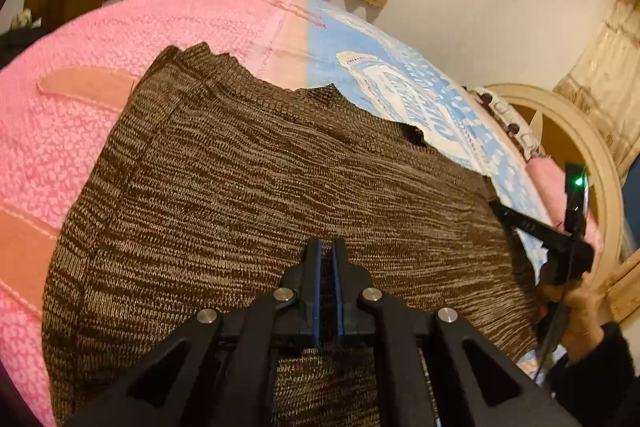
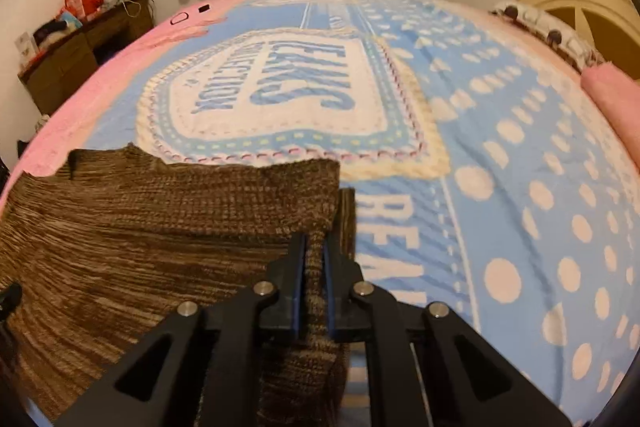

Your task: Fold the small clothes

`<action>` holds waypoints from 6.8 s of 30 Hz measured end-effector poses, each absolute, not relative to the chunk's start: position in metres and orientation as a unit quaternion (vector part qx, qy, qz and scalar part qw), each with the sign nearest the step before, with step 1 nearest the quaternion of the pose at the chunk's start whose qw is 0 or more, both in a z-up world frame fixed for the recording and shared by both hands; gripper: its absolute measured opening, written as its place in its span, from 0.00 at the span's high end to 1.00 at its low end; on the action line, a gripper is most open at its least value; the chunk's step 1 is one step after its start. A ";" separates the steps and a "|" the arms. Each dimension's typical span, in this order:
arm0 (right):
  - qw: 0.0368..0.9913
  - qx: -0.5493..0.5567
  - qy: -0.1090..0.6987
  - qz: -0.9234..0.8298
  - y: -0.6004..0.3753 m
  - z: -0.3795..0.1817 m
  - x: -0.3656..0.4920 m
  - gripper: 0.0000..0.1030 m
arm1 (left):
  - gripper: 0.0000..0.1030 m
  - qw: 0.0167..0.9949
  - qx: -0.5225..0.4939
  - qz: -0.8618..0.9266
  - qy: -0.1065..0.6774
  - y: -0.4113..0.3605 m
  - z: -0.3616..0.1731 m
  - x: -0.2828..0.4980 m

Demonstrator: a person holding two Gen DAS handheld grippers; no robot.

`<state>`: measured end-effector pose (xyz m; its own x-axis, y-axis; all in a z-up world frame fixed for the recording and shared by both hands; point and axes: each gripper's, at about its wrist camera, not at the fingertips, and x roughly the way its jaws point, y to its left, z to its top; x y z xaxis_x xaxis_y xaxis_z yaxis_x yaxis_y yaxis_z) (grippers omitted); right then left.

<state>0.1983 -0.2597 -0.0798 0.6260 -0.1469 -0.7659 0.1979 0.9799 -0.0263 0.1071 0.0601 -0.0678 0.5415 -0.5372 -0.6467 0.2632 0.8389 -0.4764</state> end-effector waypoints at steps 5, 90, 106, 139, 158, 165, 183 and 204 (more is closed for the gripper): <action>0.919 0.029 0.381 -0.099 -0.259 -0.055 0.176 0.80 | 0.95 0.869 -0.109 -0.198 0.441 0.066 -0.040 0.093; 0.895 0.090 0.401 0.175 -0.079 -0.085 0.082 0.64 | 0.95 0.876 -0.359 -0.038 0.319 0.150 -0.086 0.007; 0.880 0.043 0.427 0.201 0.039 -0.053 0.265 0.29 | 0.94 0.873 -0.364 -0.055 0.319 0.156 -0.086 0.011; 0.904 0.126 0.361 0.189 -0.149 0.001 0.218 0.80 | 0.95 0.915 -0.079 -0.301 0.258 -0.040 0.029 0.017; 0.868 0.293 0.377 0.136 -0.331 -0.088 0.179 0.62 | 0.93 0.837 0.066 -0.377 0.391 -0.135 -0.021 0.000; 0.913 0.230 0.334 0.055 -0.326 -0.043 0.090 0.60 | 0.56 0.830 0.060 -0.390 0.395 -0.061 -0.028 -0.034; 0.903 0.125 0.411 0.027 -0.247 -0.086 0.032 0.89 | 0.55 0.871 -0.067 -0.281 0.397 0.028 -0.008 -0.020; 0.913 0.049 0.406 -0.002 -0.242 -0.079 0.119 0.83 | 0.27 0.879 -0.044 -0.160 0.447 -0.024 -0.035 0.072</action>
<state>0.1189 -0.2421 -0.0789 0.6711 0.0358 -0.7405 0.0441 0.9951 0.0881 0.0721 -0.0239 -0.0349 0.5494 -0.3204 -0.7717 0.2410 0.9451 -0.2209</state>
